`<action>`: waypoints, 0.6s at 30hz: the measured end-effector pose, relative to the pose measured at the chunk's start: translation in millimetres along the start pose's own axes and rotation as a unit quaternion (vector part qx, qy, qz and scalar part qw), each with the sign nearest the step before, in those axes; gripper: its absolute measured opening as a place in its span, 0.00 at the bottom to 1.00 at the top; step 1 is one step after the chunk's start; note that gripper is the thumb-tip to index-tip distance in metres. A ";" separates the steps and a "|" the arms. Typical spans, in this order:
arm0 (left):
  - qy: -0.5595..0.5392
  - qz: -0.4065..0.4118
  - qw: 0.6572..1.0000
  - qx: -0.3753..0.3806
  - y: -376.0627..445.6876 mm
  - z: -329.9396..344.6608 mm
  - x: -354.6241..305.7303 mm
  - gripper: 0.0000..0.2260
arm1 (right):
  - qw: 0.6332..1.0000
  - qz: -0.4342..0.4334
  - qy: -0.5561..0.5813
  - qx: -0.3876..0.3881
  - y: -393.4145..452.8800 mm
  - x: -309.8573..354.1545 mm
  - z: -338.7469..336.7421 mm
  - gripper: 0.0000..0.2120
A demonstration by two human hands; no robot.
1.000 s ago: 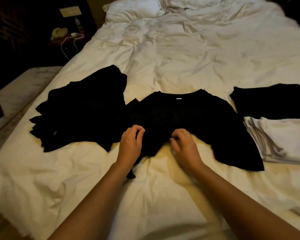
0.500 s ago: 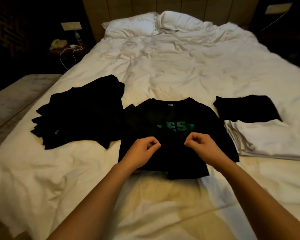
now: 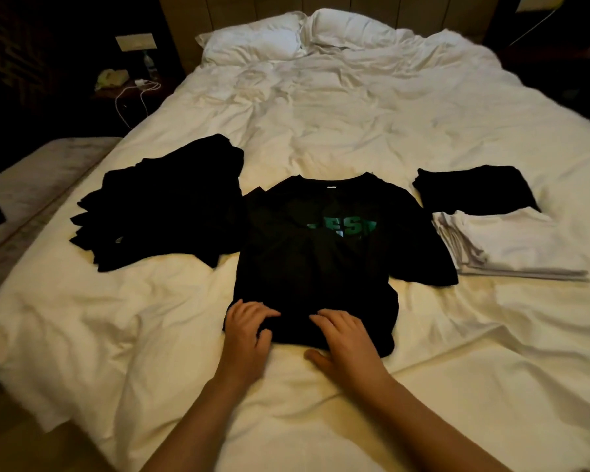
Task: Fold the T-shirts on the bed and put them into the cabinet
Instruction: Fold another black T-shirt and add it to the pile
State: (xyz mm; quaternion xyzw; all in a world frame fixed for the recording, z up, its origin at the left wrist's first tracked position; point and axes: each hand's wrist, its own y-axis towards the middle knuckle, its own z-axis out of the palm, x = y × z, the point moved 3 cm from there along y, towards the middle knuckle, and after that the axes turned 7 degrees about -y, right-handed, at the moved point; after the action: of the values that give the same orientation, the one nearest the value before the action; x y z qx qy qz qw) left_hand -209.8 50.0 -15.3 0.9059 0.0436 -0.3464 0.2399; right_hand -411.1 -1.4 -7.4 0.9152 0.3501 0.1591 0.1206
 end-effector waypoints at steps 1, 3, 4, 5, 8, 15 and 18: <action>0.018 -0.014 1.000 -0.003 -3.2 -4.3 1.4 0.18 | 1.000 0.007 -0.011 0.027 1.6 3.5 3.8 0.28; 0.061 -0.073 0.995 -0.018 -6.6 -10.6 7.0 0.24 | 0.998 0.022 -0.028 0.058 6.6 8.9 9.6 0.28; 0.073 -0.107 0.991 -0.024 -7.8 -13.7 10.6 0.26 | 0.997 0.021 -0.031 0.067 9.6 12.0 12.4 0.25; 0.070 -0.129 0.989 -0.024 -8.3 -15.8 14.1 0.26 | 0.997 0.021 -0.029 0.072 12.9 14.6 13.8 0.20; -0.027 -0.161 0.986 -0.019 -11.7 -24.8 17.1 0.18 | 0.995 0.049 0.029 0.084 20.1 23.1 10.2 0.10; -0.049 -0.081 0.995 -0.027 -34.4 -62.9 4.4 0.21 | 0.974 0.142 0.176 0.017 -2.3 24.3 -36.5 0.06; -0.003 0.013 0.998 -0.059 -47.2 -85.7 -0.1 0.17 | 0.967 0.151 0.205 -0.014 -22.2 27.0 -55.3 0.01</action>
State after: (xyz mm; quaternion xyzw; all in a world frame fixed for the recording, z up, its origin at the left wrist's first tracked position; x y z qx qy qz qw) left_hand -169.4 131.4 21.0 0.8897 0.0520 -0.3424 0.2973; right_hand -426.2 39.1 41.7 0.9035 0.2225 0.3647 0.0336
